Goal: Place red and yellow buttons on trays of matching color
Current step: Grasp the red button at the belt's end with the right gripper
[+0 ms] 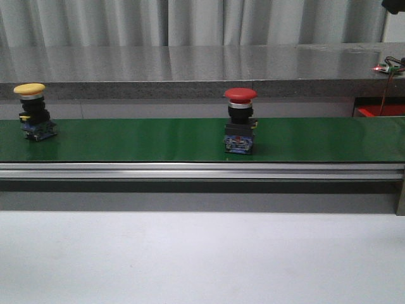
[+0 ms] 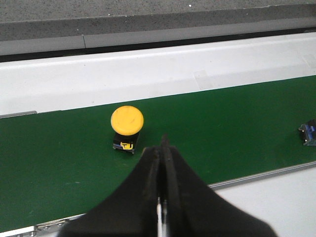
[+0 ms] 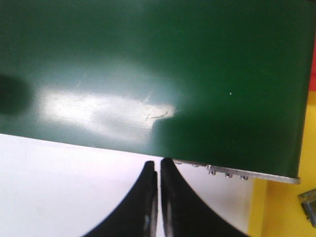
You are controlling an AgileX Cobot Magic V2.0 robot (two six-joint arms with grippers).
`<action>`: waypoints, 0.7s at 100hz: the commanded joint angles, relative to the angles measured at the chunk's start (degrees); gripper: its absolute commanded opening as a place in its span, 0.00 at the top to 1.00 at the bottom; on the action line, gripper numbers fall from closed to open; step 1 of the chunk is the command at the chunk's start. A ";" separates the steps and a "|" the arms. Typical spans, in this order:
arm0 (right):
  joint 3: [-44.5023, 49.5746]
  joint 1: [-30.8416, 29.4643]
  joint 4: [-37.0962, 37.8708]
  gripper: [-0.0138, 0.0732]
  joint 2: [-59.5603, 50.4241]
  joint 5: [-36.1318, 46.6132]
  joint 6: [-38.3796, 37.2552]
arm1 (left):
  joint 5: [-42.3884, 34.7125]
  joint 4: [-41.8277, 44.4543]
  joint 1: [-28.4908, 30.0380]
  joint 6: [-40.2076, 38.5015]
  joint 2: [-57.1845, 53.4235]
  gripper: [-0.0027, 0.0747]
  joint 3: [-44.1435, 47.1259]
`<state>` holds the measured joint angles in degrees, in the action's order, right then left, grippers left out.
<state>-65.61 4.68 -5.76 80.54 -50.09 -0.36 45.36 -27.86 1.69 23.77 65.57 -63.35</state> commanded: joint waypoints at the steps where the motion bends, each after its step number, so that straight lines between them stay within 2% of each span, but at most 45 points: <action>1: -3.61 0.55 -0.67 0.80 -1.96 1.23 2.00 | -3.12 -1.92 -0.46 -0.66 -1.41 0.99 -1.37; 9: -5.90 1.81 -0.74 0.78 -1.78 -0.48 4.21 | -3.12 -1.92 -0.46 -0.66 -1.30 0.99 -1.37; 16: -7.60 3.46 -1.28 0.68 -1.78 -1.12 6.62 | -3.12 -1.92 -0.46 -0.66 -1.19 0.99 -1.37; 28: -10.15 6.59 -2.12 0.34 -1.66 -1.38 8.36 | -3.12 -1.92 -0.46 -0.66 -1.19 0.99 -1.37; 35: -11.63 8.07 -2.06 0.20 -0.77 -1.54 8.41 | -3.08 -1.92 -0.46 -0.66 -1.09 0.99 -1.37; 41: -13.01 8.80 -2.06 0.16 0.49 -2.06 8.41 | -2.99 -1.92 -0.46 -0.66 -1.09 0.99 -1.37; 70: -19.49 13.28 -2.14 0.16 7.90 -6.56 8.41 | -2.99 -1.92 -0.46 -0.66 -1.09 0.99 -1.37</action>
<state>-82.03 16.74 -7.61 89.11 -57.49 7.34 45.47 -27.86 1.60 23.77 65.57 -63.35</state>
